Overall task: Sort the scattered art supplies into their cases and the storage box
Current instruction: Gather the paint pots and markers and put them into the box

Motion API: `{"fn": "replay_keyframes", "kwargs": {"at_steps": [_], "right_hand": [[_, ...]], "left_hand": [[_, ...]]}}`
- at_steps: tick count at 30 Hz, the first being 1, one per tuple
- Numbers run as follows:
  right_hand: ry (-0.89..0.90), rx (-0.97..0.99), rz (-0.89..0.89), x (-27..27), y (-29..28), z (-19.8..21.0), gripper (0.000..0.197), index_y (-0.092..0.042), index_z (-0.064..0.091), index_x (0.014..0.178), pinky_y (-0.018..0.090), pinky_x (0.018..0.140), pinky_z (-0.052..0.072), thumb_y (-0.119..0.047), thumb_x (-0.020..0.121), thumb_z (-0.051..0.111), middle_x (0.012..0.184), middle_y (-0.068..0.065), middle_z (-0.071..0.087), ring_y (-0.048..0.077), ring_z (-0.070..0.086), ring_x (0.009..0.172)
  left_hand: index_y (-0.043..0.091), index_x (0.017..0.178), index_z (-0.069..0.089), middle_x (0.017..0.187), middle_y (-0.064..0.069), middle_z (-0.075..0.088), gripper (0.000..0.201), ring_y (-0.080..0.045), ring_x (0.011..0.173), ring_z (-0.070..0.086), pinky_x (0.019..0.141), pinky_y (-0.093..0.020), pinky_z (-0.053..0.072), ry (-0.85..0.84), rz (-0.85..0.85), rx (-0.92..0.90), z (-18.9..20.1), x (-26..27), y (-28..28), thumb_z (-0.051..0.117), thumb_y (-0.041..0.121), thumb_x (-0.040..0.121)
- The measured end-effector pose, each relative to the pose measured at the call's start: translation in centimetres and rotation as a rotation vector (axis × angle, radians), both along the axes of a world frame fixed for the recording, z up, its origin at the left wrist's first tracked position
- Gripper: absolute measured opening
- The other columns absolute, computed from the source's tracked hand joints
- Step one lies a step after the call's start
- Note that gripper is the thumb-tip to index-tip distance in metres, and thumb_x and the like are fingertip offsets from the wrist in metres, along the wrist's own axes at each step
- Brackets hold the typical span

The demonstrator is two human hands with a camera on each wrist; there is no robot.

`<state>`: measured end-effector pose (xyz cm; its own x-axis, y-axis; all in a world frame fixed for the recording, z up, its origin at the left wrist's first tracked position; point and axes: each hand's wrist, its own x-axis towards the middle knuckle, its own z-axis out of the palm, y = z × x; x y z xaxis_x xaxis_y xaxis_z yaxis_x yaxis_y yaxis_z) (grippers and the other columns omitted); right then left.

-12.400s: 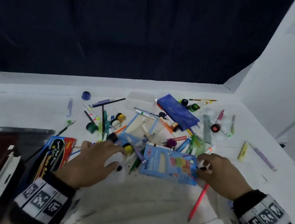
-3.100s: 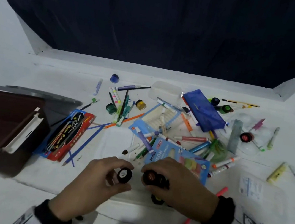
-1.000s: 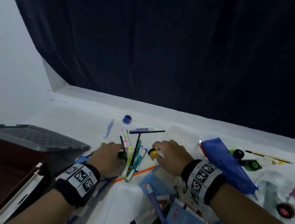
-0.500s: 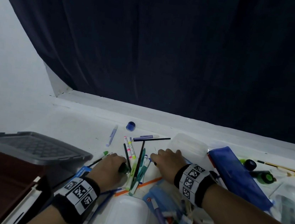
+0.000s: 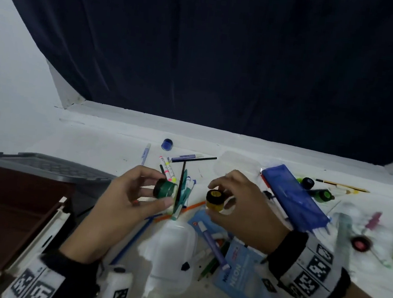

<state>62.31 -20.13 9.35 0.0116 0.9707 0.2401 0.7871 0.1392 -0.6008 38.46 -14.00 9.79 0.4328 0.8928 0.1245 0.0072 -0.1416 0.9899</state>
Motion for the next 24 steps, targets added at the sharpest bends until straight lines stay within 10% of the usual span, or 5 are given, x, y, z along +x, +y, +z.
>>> {"fn": "replay_keyframes", "kwargs": {"at_steps": [5, 16, 24], "right_hand": [[-0.019, 0.05, 0.013, -2.1, -5.7, -0.3, 0.028, -0.029, 0.064, 0.099, 0.03, 0.071, 0.051, -0.036, 0.076, 0.078, 0.099, -0.008, 0.051, 0.009, 0.056, 0.085], [-0.179, -0.203, -0.028, -3.8, -12.4, -3.6, 0.033, -0.037, 0.056, 0.108, 0.039, 0.082, 0.048, -0.044, 0.078, 0.07, 0.105, -0.011, 0.054, 0.01, 0.053, 0.097], [-0.278, -0.355, 0.078, -3.4, -13.4, -5.6, 0.031, -0.026, 0.058, 0.122, 0.041, 0.086, 0.047, -0.029, 0.092, 0.063, 0.117, 0.0, 0.053, 0.022, 0.054, 0.105]], "left_hand": [[0.013, 0.104, 0.065, 0.094, -0.017, 0.075, 0.042, -0.026, 0.076, 0.065, 0.076, -0.036, 0.054, -0.05, -0.104, -0.07, -0.8, -1.2, -2.6, 0.088, 0.01, 0.07], [0.033, 0.108, 0.064, 0.106, 0.017, 0.067, 0.035, -0.016, 0.077, 0.072, 0.079, -0.031, 0.06, 0.351, -0.406, 0.153, -5.0, -1.3, -7.6, 0.082, 0.019, 0.081], [0.035, 0.119, 0.058, 0.116, 0.017, 0.066, 0.03, 0.0, 0.089, 0.067, 0.082, -0.026, 0.055, 0.605, -0.526, 0.376, -7.0, -0.1, -9.5, 0.07, 0.031, 0.091]]}}
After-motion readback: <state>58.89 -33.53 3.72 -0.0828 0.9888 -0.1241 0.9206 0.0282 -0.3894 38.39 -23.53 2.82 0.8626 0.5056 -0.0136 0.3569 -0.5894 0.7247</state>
